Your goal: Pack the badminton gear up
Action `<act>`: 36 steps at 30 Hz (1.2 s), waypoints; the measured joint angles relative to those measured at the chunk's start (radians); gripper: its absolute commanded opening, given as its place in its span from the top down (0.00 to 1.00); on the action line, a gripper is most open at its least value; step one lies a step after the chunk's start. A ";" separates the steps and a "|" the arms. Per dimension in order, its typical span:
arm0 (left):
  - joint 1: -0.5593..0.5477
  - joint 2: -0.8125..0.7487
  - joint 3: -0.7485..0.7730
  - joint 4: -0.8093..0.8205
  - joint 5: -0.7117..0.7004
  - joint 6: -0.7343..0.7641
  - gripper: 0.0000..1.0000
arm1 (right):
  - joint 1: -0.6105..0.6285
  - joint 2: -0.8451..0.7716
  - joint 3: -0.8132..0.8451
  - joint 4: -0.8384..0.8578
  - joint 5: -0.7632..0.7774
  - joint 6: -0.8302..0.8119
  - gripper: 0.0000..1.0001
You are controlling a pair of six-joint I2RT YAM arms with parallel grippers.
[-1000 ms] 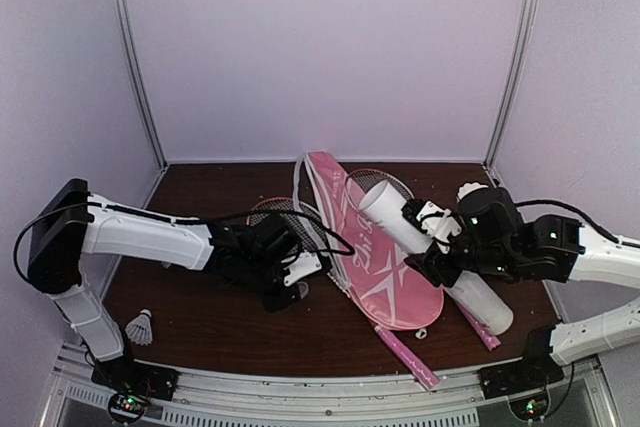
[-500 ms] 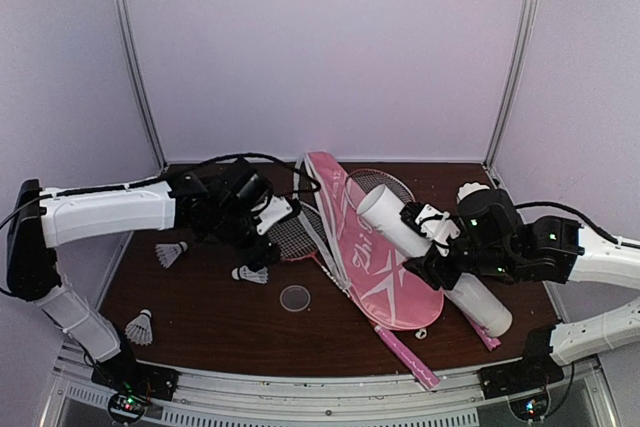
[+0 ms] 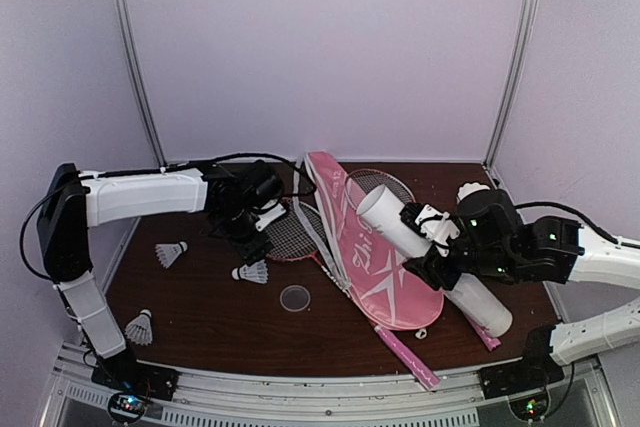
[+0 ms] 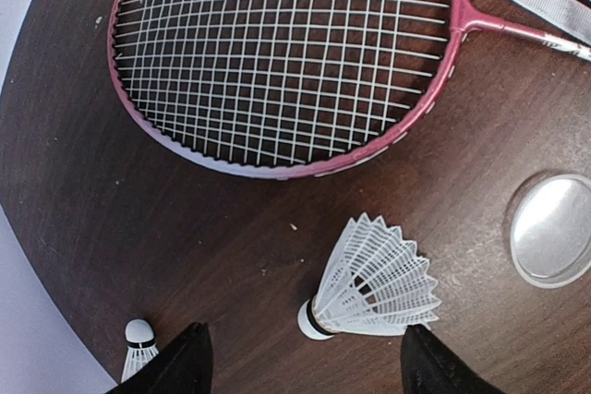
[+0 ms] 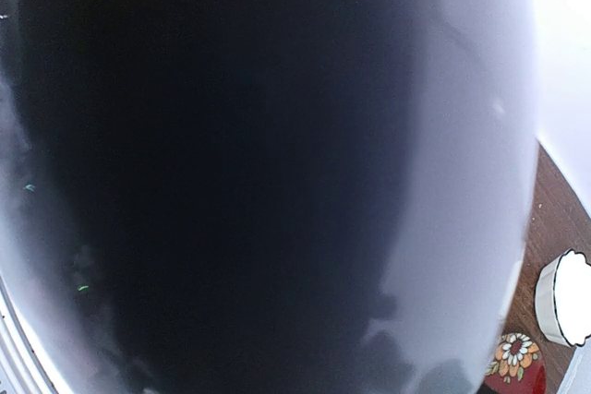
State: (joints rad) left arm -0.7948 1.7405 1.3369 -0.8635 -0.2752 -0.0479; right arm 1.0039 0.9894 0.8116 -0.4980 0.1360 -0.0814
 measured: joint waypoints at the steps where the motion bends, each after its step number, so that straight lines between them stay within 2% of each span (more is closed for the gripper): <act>1: 0.000 0.016 0.009 -0.006 -0.003 -0.003 0.29 | 0.000 0.000 0.000 0.000 0.000 0.000 0.51; 9: -0.002 0.129 0.079 -0.046 -0.026 -0.015 0.37 | 0.006 0.000 0.000 -0.001 0.003 0.001 0.51; 16: -0.014 0.196 0.103 -0.090 -0.050 -0.010 0.59 | 0.009 0.000 0.000 -0.002 0.006 0.000 0.51; 21: -0.019 0.212 0.107 -0.116 -0.074 -0.005 0.77 | 0.012 0.000 0.000 -0.002 0.014 0.001 0.51; 24: -0.019 0.212 0.107 -0.129 -0.084 -0.007 0.96 | 0.013 0.000 0.000 -0.003 0.019 0.001 0.51; 25: -0.019 0.212 0.107 -0.134 -0.087 -0.006 1.00 | 0.013 0.000 0.000 -0.003 0.019 0.001 0.51; 31: -0.019 0.198 0.079 -0.134 -0.111 -0.010 1.00 | 0.025 0.000 -0.001 -0.003 0.021 0.000 0.51; 36: -0.018 0.122 0.027 -0.133 -0.115 -0.011 1.00 | 0.035 -0.001 -0.001 -0.001 0.021 -0.009 0.51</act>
State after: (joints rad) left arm -0.8124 1.8622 1.3643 -0.9962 -0.3904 -0.0586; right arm 1.0393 0.9886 0.8108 -0.4992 0.1566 -0.0902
